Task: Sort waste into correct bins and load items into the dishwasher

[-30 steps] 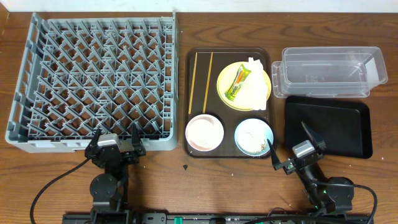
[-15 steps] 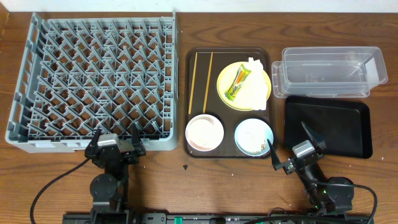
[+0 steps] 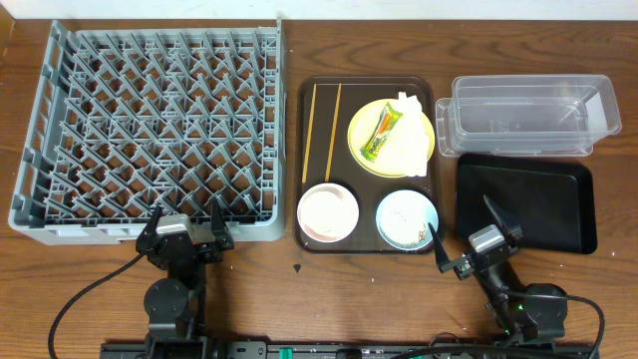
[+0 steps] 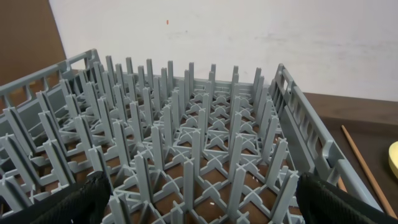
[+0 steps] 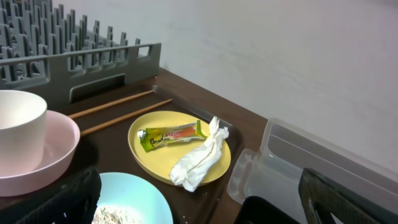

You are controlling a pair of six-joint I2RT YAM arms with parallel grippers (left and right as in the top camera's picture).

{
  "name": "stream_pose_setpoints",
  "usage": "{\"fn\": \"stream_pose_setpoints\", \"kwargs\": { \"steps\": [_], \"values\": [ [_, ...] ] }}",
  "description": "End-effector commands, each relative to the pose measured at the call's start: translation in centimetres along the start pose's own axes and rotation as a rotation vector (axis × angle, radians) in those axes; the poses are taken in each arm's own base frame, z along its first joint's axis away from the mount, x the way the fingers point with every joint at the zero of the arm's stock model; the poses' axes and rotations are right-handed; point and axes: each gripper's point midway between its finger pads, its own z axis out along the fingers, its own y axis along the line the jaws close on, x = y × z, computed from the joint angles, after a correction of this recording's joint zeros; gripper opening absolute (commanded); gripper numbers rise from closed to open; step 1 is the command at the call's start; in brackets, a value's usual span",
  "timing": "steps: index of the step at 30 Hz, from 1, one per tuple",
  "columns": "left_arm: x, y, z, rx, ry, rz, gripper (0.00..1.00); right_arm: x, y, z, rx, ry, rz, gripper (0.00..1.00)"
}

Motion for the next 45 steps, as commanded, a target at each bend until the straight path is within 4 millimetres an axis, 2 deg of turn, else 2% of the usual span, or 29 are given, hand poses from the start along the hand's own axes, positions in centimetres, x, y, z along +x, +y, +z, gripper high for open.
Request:
{"fn": "stream_pose_setpoints", "kwargs": {
  "steps": [1,39,42,45],
  "values": [
    [1.7,0.3,0.0,-0.015,0.051,0.006,0.96,0.1,-0.3,0.0,0.018,0.004,0.003,0.99],
    [1.6,0.3,0.0,-0.012,0.047,0.006,0.96,-0.1,0.1,0.0,-0.006,-0.006,0.013,0.99],
    [0.7,-1.2,0.0,0.071,0.016,0.0,0.96,-1.1,0.4,-0.1,-0.03,-0.047,0.112,0.99],
    [-2.0,-4.2,-0.6,0.244,-0.09,-0.004,0.96,-2.5,0.1,-0.2,-0.032,-0.094,0.216,0.99]
  ]
}}
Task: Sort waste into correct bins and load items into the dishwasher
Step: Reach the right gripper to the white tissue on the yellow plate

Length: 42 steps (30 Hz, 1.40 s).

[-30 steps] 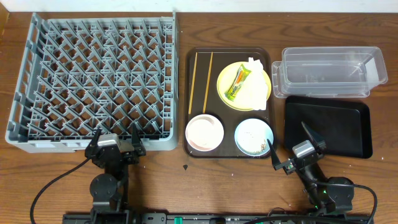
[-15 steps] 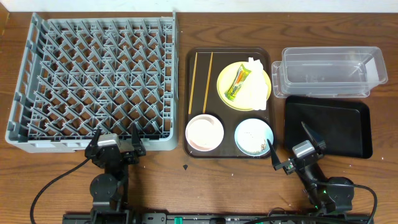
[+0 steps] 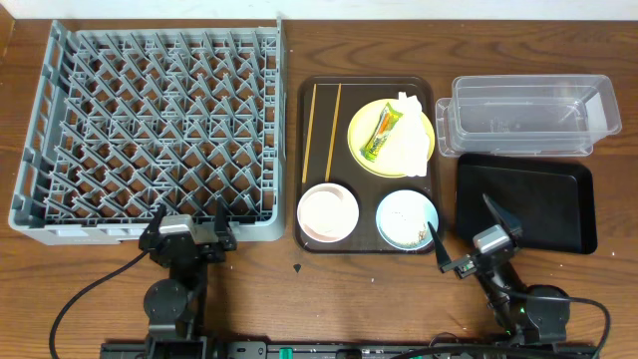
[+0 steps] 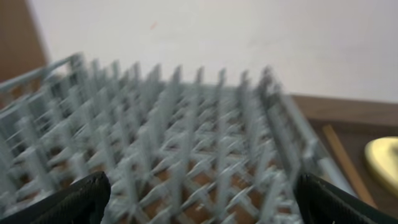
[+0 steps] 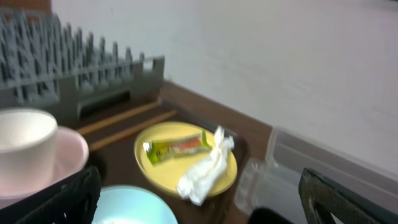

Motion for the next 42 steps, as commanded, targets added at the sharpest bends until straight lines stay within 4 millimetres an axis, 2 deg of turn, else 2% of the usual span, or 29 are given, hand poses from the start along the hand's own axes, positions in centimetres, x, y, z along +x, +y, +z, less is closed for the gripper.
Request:
{"fn": "stream_pose_setpoints", "kwargs": {
  "steps": [1,4,7,11,15,18,22,23,26,28,33,34,35,38,42],
  "values": [
    [-2.7,-3.9,-0.6,0.23,-0.106,-0.015,0.96,-1.9,0.0,-0.2,-0.015,-0.053,0.181,0.99],
    [-5.9,-4.3,-1.5,0.257,-0.162,-0.115,0.96,-4.1,0.1,-0.6,-0.037,-0.068,0.193,0.99],
    [-9.0,-5.0,-2.4,0.295,-0.179,-0.125,0.96,-6.4,-0.1,-1.0,-0.043,-0.023,0.213,0.99],
    [-12.1,-5.8,-2.8,0.314,-0.068,-0.133,0.96,-8.7,-0.8,-0.3,-0.054,0.114,0.274,0.99],
    [-14.4,-6.8,-2.2,0.334,0.15,-0.152,0.96,-10.6,-2.1,1.8,-0.071,0.312,0.359,0.99],
    [-15.9,-8.0,-1.7,0.369,0.327,-0.177,0.96,-11.8,-3.4,4.3,-0.083,0.468,0.424,0.99],
    [-16.5,-8.9,-1.1,0.405,0.447,-0.201,0.96,-12.5,-4.8,7.2,-0.085,0.535,0.455,0.99],
    [-16.6,-9.2,-1.0,0.418,0.463,-0.207,0.96,-12.4,-4.5,8.2,-0.114,0.554,0.509,0.99],
    [-16.4,-10.1,-0.8,0.467,0.493,-0.222,0.96,-11.5,-3.3,9.9,-0.2,0.595,0.619,0.99],
    [-16.3,-10.6,-1.0,0.503,0.506,-0.232,0.96,-10.0,-2.6,11.0,-0.24,0.648,0.636,0.99],
    [-16.1,-10.7,-1.0,0.509,0.515,-0.235,0.96,-2.3,-2.5,12.4,-0.054,0.938,0.56,0.99],
    [-16.1,-10.7,-1.0,0.509,0.515,-0.235,0.96,-0.9,-2.6,12.7,-0.003,0.98,0.541,0.95],
    [-16.1,-10.7,-1.0,0.509,0.515,-0.235,0.96,0.8,-3.1,13.0,0.084,1.027,0.533,0.84],
    [-16.1,-10.7,-1.0,0.509,0.516,-0.235,0.96,4.0,-3.8,14.3,0.225,1.079,0.507,0.76],
    [-16.1,-10.7,-1.0,0.509,0.516,-0.235,0.96,7.5,-2.8,16.9,0.234,1.098,0.475,0.69]
  ]
}}
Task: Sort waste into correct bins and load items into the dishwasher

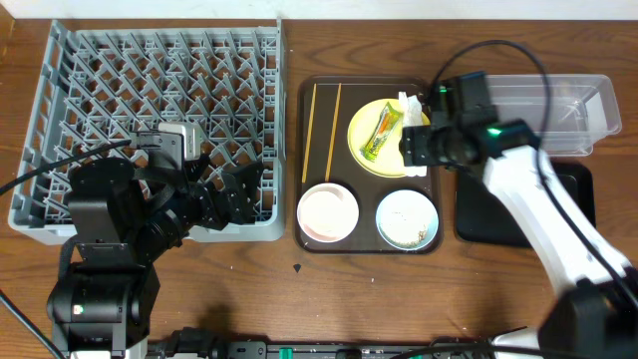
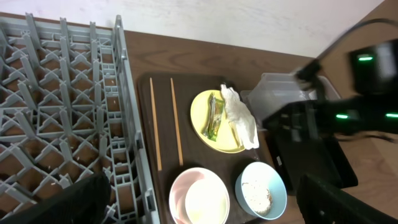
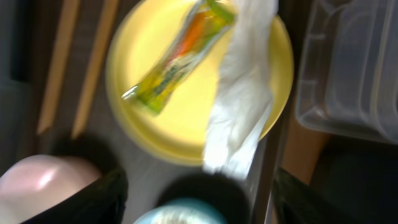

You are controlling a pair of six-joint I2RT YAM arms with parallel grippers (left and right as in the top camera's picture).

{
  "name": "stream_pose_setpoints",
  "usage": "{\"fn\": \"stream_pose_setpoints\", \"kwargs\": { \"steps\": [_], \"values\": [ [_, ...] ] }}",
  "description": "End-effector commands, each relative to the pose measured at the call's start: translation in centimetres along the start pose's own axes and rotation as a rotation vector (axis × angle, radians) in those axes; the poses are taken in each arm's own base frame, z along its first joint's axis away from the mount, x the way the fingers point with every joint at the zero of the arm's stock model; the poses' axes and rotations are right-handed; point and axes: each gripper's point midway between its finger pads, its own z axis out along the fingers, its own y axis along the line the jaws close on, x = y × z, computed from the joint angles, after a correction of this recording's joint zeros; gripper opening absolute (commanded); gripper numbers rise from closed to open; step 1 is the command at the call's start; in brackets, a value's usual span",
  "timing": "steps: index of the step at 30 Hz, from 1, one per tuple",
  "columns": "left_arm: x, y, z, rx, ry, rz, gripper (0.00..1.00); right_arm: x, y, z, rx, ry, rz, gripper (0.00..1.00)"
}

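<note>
On the dark serving tray [image 1: 367,90] sits a yellow plate [image 1: 364,125] with a green wrapper [image 1: 381,135] and a white napkin [image 3: 242,93]. Two chopsticks [image 1: 324,130] lie at the tray's left. In front are a pink bowl [image 1: 327,212] holding a white cup and a blue bowl [image 1: 407,219] of food scraps. My right gripper [image 3: 202,199] hangs open over the plate's right edge, above the napkin. My left gripper [image 2: 199,199] is open and empty, raised over the front right corner of the grey dish rack [image 1: 120,90].
A clear plastic bin [image 1: 558,105] stands at the back right, with a black tray [image 1: 474,214] in front of it, partly under my right arm. The rack's right wall [image 2: 127,124] runs close along the serving tray.
Both arms have left the table's front edge. The right gripper is now above the yellow plate's napkin side. The left gripper is now high over the rack's front right corner, looking down.
At first both grippers rested open and low at the front edge, left facing the rack, right facing the tray. A moment later they stood almost the same, their views blurred. Now both are raised over the work area, holding nothing.
</note>
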Motion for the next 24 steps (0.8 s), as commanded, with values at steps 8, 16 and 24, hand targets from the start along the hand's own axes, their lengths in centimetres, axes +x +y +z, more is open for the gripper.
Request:
{"fn": "stream_pose_setpoints", "kwargs": {
  "steps": [8,16,24],
  "values": [
    [-0.5,-0.6,-0.4,0.019,-0.015,0.0,0.96,-0.1,-2.8,8.1,0.243,0.004,0.073,0.52],
    [-0.5,-0.6,-0.4,0.019,-0.015,0.0,0.96,2.0,-2.5,10.9,0.243,0.08,0.074,0.04],
    [-0.5,-0.6,-0.4,0.019,-0.015,0.0,0.96,-2.4,-0.5,2.3,0.155,-0.106,0.097,0.01]
  ]
}}
